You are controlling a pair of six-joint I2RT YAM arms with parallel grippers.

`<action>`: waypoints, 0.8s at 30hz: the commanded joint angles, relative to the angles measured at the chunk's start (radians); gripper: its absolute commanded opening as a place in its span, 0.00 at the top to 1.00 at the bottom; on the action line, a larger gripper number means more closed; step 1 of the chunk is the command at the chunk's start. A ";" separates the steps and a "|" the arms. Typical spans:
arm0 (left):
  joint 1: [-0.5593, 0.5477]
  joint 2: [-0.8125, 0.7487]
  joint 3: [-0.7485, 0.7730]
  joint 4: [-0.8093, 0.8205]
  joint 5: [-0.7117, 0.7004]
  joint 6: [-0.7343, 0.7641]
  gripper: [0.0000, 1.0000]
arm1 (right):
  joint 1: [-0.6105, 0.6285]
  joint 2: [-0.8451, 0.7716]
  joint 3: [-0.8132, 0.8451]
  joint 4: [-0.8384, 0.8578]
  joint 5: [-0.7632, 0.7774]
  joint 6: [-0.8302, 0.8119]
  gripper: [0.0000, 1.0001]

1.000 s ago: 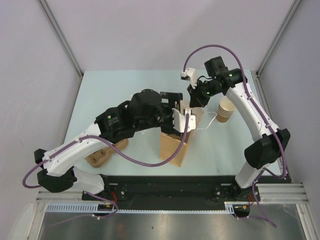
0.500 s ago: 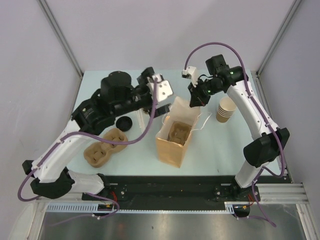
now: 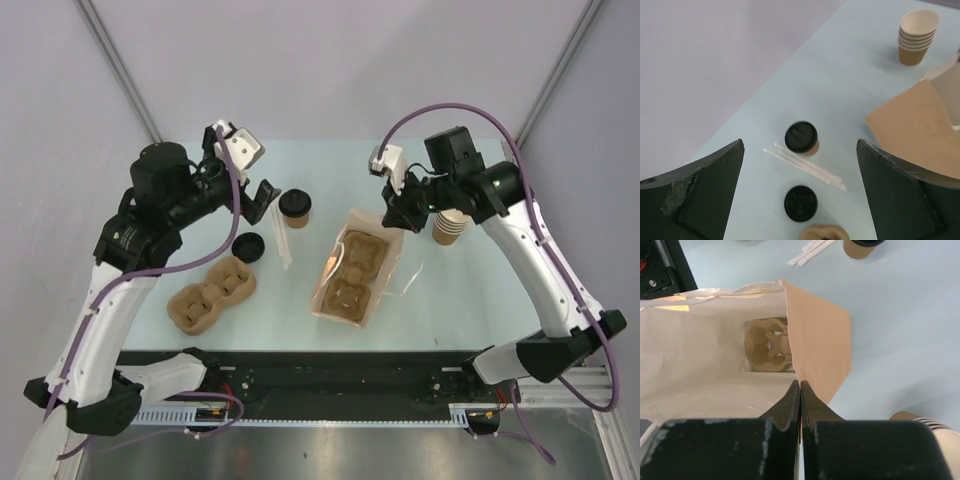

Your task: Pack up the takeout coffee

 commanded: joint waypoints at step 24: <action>0.190 0.626 0.094 -0.026 0.059 -0.328 0.00 | 0.014 0.015 -0.120 0.188 0.060 0.051 1.00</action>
